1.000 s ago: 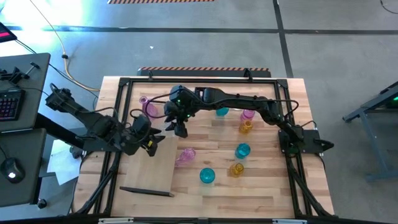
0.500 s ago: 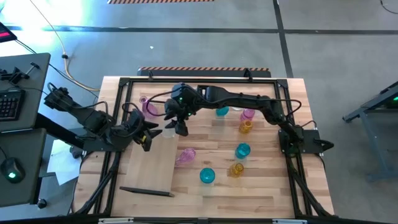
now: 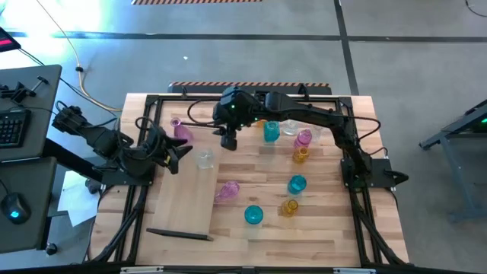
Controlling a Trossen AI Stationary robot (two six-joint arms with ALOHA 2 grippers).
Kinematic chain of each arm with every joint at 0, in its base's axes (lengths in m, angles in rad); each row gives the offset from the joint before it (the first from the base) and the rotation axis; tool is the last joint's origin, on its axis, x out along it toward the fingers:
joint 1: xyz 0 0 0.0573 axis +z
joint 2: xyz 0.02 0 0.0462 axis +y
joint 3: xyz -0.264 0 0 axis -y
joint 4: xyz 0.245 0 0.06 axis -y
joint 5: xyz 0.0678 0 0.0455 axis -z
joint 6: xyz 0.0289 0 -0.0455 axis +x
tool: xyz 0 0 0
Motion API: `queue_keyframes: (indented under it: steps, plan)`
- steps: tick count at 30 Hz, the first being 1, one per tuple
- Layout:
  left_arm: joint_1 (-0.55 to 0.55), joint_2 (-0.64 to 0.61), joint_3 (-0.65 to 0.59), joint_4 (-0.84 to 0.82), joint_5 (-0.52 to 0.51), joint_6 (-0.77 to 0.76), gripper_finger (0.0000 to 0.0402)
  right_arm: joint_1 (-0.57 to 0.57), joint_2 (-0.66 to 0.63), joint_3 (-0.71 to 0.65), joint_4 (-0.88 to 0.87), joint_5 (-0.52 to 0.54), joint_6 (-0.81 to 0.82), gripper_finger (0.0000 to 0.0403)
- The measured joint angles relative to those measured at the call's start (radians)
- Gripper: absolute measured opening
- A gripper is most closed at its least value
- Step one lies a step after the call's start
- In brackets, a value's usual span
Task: Sort vases onto shelf
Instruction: Put the bottom left transparent flower vase on the shelf
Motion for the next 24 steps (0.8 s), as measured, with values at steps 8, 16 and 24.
queue_keyframes:
  steps: [8,16,24]
  plan:
    - [0.000,-0.095,0.000,-0.135,0.029,0.010,0.0170,0.036,0.000,-0.108,-0.006,0.095,0.192,0.0012]
    - [0.000,-0.243,0.000,-0.200,0.106,0.106,0.0170,0.106,0.001,-0.168,0.085,0.243,0.508,0.0003]
    - [0.000,-0.344,0.000,-0.198,0.154,0.218,0.0170,0.177,0.000,-0.219,0.099,0.358,0.755,0.0000]
